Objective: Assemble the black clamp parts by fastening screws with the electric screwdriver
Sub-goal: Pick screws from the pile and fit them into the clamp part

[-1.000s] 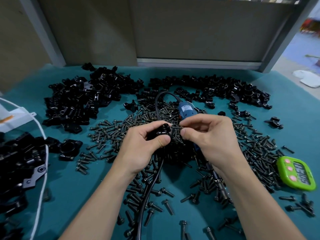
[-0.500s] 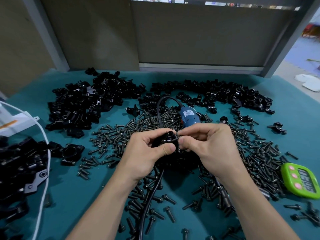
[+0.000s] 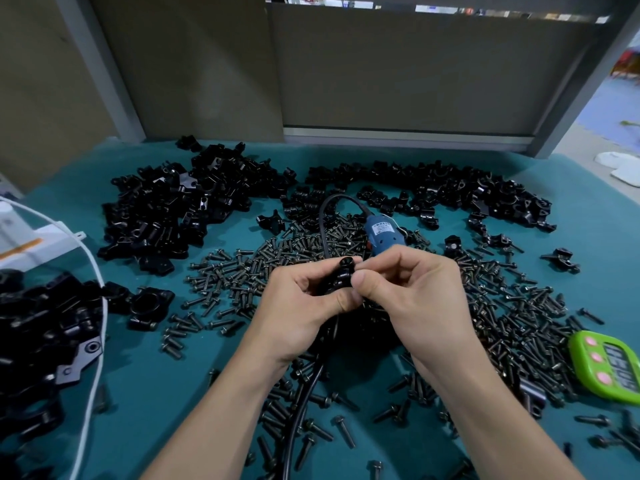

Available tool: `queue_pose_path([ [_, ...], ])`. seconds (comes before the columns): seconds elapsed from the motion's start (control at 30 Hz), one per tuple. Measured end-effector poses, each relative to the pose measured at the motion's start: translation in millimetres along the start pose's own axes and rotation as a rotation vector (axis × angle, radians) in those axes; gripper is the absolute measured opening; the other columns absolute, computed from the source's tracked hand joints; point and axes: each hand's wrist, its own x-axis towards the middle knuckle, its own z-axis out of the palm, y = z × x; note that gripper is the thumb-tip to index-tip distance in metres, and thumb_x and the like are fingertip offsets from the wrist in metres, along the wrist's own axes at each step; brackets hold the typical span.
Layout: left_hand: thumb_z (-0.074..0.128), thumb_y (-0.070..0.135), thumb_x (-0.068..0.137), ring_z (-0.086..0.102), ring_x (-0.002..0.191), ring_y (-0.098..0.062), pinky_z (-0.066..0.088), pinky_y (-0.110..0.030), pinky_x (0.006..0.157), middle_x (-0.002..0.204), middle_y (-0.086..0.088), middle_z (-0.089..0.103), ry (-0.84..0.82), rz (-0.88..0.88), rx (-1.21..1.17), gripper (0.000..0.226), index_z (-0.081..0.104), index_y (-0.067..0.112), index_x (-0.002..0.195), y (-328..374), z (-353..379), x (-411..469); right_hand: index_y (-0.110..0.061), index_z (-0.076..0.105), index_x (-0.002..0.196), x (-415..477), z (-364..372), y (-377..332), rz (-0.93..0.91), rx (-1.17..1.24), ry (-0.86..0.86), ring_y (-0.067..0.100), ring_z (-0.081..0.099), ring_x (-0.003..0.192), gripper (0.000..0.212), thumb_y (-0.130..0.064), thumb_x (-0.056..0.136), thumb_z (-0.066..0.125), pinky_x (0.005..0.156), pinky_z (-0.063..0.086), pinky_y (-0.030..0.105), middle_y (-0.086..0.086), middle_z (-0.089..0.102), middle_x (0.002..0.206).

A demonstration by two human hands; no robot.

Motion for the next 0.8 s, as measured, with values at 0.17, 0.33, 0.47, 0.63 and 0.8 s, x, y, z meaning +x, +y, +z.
queue_pose_path([
  [0.17,0.090,0.037,0.068,0.075,0.103,-0.019,0.059,-0.026,0.083,0.113,-0.005,0.080,0.012,-0.051,-0.084,0.047,0.081,0.032,0.114,2.9,0.6,-0.1,-0.020,0.079,0.078,2.4,-3.9,0.1,-0.029,-0.019,0.009,0.013,0.070,0.071,0.021,0.000,0.083,0.082,0.068,0.057,0.023,0.001,0.077,0.078],
  [0.33,0.087,0.033,0.069,0.074,0.099,-0.019,0.059,-0.025,0.080,0.112,-0.006,0.080,0.020,-0.068,-0.102,0.047,0.080,0.027,0.115,3.0,1.2,-0.6,-0.018,0.080,0.080,2.6,-5.9,2.2,-0.005,-0.001,0.001,0.018,0.071,0.074,0.017,-0.001,0.084,0.081,0.071,0.059,0.027,0.005,0.077,0.079],
  [0.47,0.084,0.029,0.071,0.073,0.096,-0.015,0.057,-0.023,0.078,0.111,-0.007,0.080,0.006,-0.064,-0.086,0.047,0.079,0.021,0.118,2.8,1.9,-1.3,-0.019,0.080,0.079,2.4,-5.6,0.8,-0.035,-0.031,-0.014,0.021,0.074,0.077,0.020,0.000,0.083,0.081,0.071,0.060,0.026,0.003,0.079,0.083],
  [0.63,0.084,0.027,0.073,0.072,0.099,-0.017,0.058,-0.025,0.082,0.113,-0.008,0.079,-0.003,-0.072,-0.086,0.049,0.078,0.019,0.121,1.8,1.0,-1.2,-0.020,0.080,0.081,3.3,-8.3,0.7,-0.061,-0.089,-0.032,0.016,0.073,0.070,0.018,-0.002,0.082,0.083,0.066,0.058,0.024,0.002,0.077,0.077],
  [0.8,0.085,0.010,0.082,0.075,0.105,-0.027,0.060,-0.033,0.089,0.110,-0.011,0.079,-0.031,-0.069,-0.044,0.035,0.081,0.018,0.115,1.3,-3.0,-1.5,-0.021,0.078,0.075,2.4,-10.6,-2.0,-0.055,-0.180,-0.084,0.015,0.070,0.062,0.015,-0.009,0.083,0.084,0.059,0.055,0.024,0.001,0.075,0.069],
])
